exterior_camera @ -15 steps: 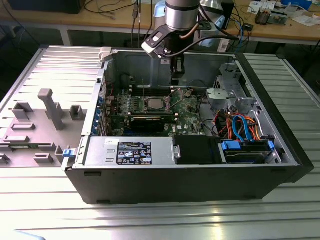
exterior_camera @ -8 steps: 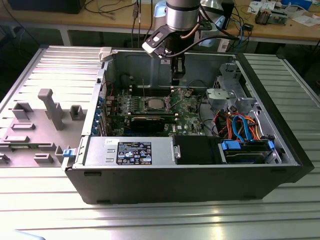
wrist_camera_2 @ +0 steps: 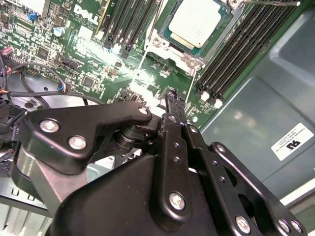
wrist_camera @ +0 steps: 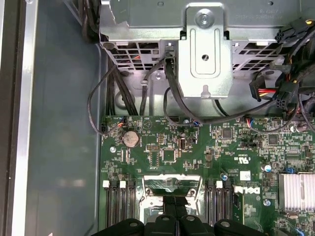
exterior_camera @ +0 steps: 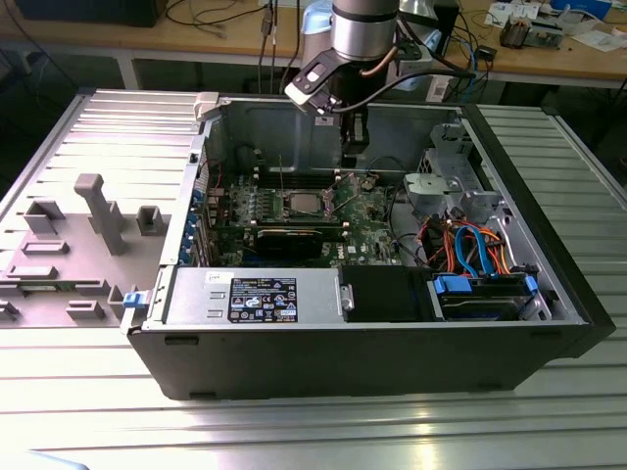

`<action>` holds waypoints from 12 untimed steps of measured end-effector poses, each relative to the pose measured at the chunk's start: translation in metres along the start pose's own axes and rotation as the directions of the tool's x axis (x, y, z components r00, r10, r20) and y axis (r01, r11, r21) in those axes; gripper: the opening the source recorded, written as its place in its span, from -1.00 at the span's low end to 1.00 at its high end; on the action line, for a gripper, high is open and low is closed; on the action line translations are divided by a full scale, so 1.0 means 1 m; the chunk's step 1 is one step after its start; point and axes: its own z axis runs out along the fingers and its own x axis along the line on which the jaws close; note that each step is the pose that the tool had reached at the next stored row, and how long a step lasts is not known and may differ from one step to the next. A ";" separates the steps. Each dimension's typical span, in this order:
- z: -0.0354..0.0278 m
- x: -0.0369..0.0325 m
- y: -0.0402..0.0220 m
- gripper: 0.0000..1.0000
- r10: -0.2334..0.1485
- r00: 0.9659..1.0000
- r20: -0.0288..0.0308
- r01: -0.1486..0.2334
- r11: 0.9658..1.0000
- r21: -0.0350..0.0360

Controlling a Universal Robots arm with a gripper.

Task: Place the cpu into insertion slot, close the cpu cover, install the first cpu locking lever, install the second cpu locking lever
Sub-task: 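Close the cpu cover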

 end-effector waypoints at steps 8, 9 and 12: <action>0.0004 0.0000 0.0055 -0.79 0.000 1.000 0.000 0.000 1.000 0.000; 0.0004 0.0000 0.0062 -0.79 0.000 1.000 0.000 0.000 1.000 0.000; 0.0007 -0.0001 0.0088 -0.79 0.000 1.000 0.000 0.000 1.000 0.000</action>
